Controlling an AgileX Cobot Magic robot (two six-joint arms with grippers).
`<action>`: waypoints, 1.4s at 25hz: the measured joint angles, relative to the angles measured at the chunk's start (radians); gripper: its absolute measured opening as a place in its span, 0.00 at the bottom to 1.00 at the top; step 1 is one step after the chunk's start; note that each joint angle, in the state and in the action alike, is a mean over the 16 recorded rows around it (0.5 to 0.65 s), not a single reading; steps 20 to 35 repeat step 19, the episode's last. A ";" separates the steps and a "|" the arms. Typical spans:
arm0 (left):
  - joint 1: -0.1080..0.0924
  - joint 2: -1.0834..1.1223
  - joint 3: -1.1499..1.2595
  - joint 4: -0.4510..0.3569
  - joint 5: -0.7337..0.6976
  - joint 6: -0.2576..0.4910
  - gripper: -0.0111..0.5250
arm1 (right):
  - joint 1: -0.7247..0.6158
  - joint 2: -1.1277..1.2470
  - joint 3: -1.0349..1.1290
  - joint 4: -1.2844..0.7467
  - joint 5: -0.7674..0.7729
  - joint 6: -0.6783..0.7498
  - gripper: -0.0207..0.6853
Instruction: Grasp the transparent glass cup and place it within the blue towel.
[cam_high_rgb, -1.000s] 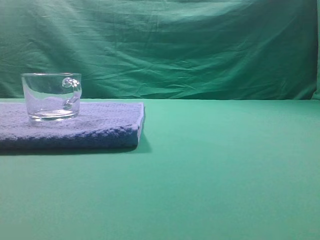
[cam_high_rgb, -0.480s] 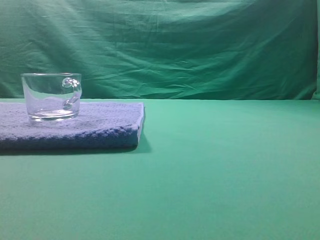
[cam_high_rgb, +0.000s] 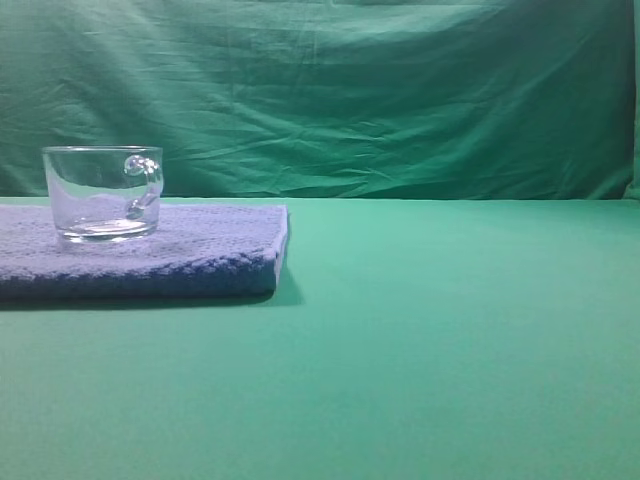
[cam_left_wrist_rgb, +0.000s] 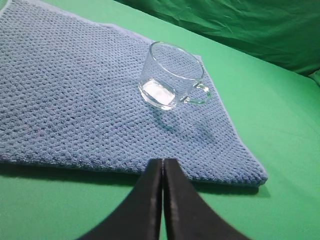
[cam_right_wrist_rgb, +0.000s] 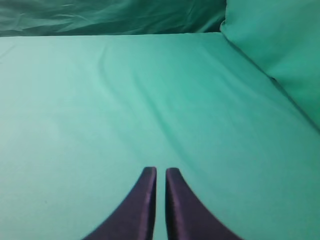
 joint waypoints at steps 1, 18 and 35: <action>0.000 0.000 0.000 0.000 0.000 0.000 0.02 | 0.000 0.000 0.001 0.002 0.003 0.000 0.12; 0.000 0.000 0.000 0.000 0.000 0.000 0.02 | 0.000 0.000 0.001 0.006 0.013 -0.002 0.12; 0.000 0.000 0.000 0.000 0.000 0.000 0.02 | 0.000 0.000 0.001 0.006 0.013 -0.002 0.12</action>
